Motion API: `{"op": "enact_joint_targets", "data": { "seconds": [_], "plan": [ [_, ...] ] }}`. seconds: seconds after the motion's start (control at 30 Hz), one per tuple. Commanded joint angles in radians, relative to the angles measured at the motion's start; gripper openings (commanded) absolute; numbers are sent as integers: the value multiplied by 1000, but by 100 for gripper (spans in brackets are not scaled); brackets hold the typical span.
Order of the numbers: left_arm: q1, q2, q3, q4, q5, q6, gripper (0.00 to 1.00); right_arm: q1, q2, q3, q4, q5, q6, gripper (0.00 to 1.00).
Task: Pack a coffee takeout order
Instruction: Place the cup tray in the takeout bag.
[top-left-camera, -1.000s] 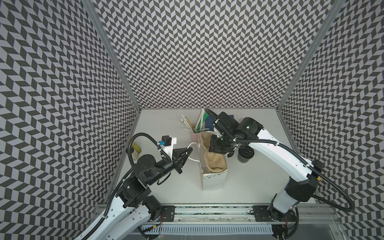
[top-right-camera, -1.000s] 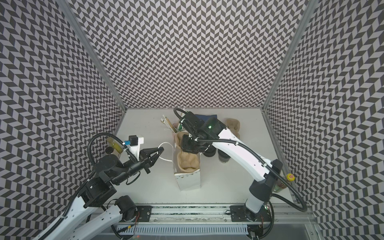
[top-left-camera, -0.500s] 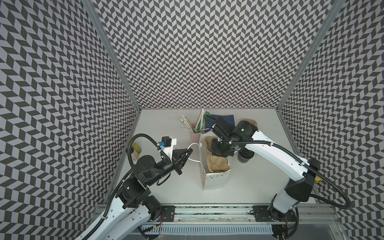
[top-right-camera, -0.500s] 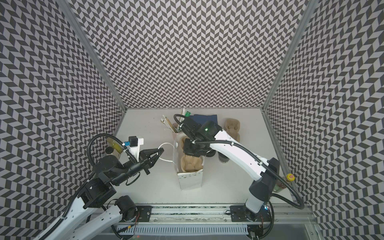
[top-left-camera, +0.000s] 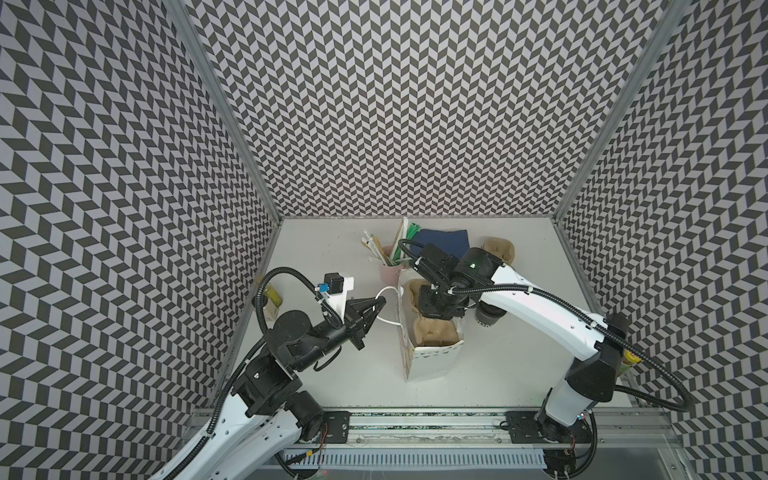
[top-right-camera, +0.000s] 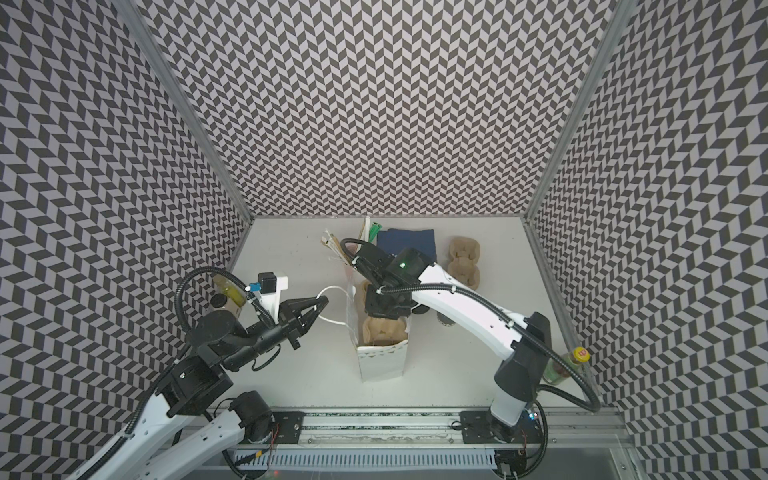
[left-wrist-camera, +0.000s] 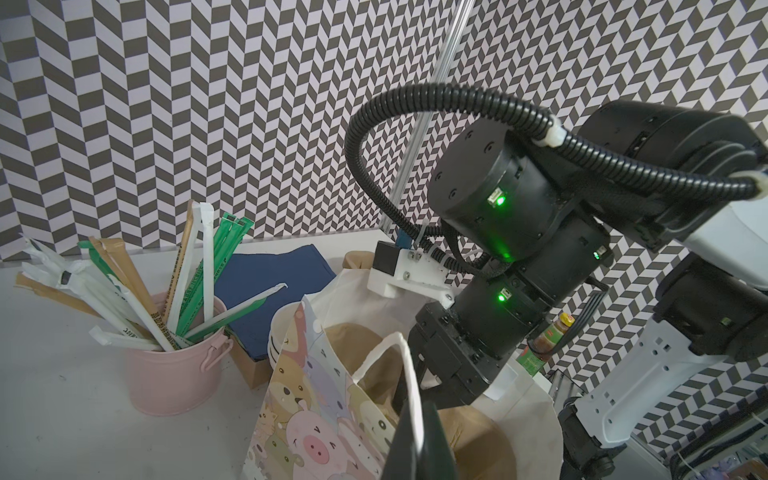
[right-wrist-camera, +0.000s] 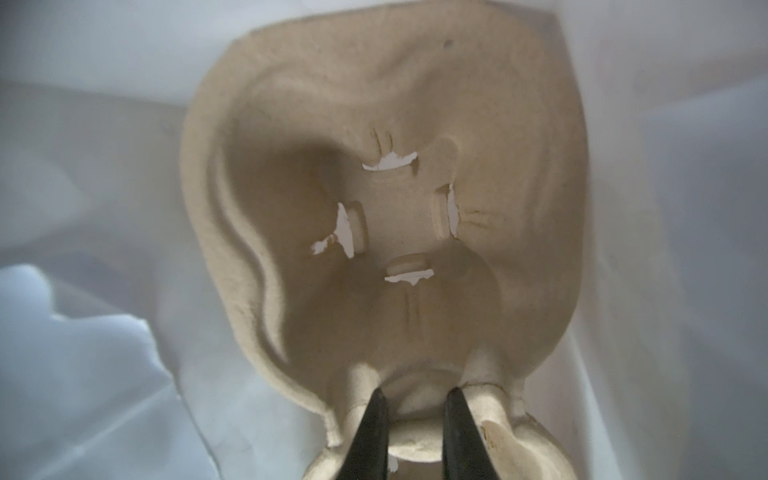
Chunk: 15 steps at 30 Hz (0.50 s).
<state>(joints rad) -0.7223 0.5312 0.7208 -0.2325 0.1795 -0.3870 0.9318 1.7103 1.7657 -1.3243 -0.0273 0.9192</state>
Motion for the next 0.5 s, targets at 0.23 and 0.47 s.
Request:
{"op": "enact_joint_targets", "data": {
  "seconds": [0.23,0.47],
  "plan": [
    [14,1,-4,26,25,-3,0,36,76,20,0,49,-26,0],
    [21,0,-1,-3,2,-3,0,67,90,6,0,72,-29,0]
  ]
}}
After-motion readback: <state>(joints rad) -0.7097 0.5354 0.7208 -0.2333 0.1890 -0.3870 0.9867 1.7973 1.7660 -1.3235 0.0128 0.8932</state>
